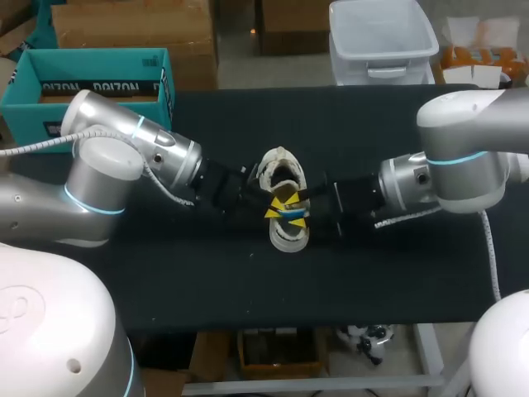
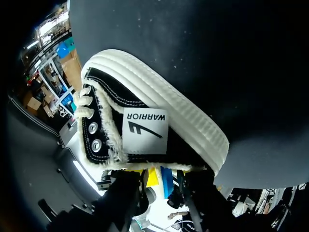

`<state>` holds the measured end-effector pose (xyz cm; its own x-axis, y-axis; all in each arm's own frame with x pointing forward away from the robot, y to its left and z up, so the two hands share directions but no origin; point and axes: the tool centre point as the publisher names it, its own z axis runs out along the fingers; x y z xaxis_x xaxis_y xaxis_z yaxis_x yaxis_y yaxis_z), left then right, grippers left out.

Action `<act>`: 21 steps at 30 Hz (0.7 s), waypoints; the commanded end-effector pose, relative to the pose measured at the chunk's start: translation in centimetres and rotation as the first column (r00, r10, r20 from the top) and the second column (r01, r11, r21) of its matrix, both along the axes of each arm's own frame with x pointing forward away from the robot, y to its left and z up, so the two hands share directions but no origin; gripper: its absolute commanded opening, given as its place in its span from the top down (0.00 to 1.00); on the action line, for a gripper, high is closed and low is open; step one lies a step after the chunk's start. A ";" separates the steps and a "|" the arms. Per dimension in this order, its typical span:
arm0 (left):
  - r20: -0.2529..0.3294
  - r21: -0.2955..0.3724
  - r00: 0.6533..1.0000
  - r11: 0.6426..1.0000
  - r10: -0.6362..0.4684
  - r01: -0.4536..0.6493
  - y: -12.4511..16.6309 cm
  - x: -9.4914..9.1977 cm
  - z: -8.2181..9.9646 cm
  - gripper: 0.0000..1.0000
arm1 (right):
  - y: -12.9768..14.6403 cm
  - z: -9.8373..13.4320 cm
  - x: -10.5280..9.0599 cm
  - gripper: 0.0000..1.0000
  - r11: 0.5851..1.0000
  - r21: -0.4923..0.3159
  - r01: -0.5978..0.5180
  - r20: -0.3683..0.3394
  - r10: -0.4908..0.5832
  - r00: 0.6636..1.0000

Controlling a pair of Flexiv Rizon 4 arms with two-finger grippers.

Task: Open the shoe tongue, take the insole out of the shoe, put the insole back into the shoe, and pack the shoe into the shoebox

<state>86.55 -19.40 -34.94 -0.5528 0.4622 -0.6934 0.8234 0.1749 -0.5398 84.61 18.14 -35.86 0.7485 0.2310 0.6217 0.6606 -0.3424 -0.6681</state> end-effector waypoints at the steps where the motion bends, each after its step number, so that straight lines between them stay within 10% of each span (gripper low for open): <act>1: 0.004 -0.007 1.000 1.000 0.002 -0.002 -0.1 -0.1 -0.1 1.00 | 0.0 1.3 -1.3 0.56 0.998 -0.053 0.029 0.003 -0.029 1.000; 7: 0.004 -0.011 1.000 1.000 -0.001 0.001 -0.3 -0.3 -0.1 1.00 | -0.2 1.4 -1.8 1.00 0.997 -0.067 0.045 0.000 -0.045 0.999; 17: 0.007 -0.017 1.000 1.000 -0.008 0.008 0.3 -1.0 0.7 1.00 | -0.2 0.4 -1.1 1.00 0.996 -0.080 0.038 -0.031 -0.040 0.999; 18: 0.008 -0.017 1.000 1.000 -0.009 0.009 0.4 -1.1 0.9 0.56 | -0.2 0.3 -1.2 1.00 0.996 -0.084 0.038 -0.033 -0.041 0.999; 21: 0.019 -0.017 1.000 1.000 -0.011 0.011 0.9 -1.5 1.6 0.56 | -0.2 0.2 -1.2 1.00 0.995 -0.097 0.037 -0.043 -0.041 0.998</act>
<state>85.70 -19.31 -34.36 -0.5341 0.4584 -0.7103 0.8337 0.1464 -0.5324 83.23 17.78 -35.52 0.7815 0.2475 0.5728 0.6187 -0.4262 -0.6600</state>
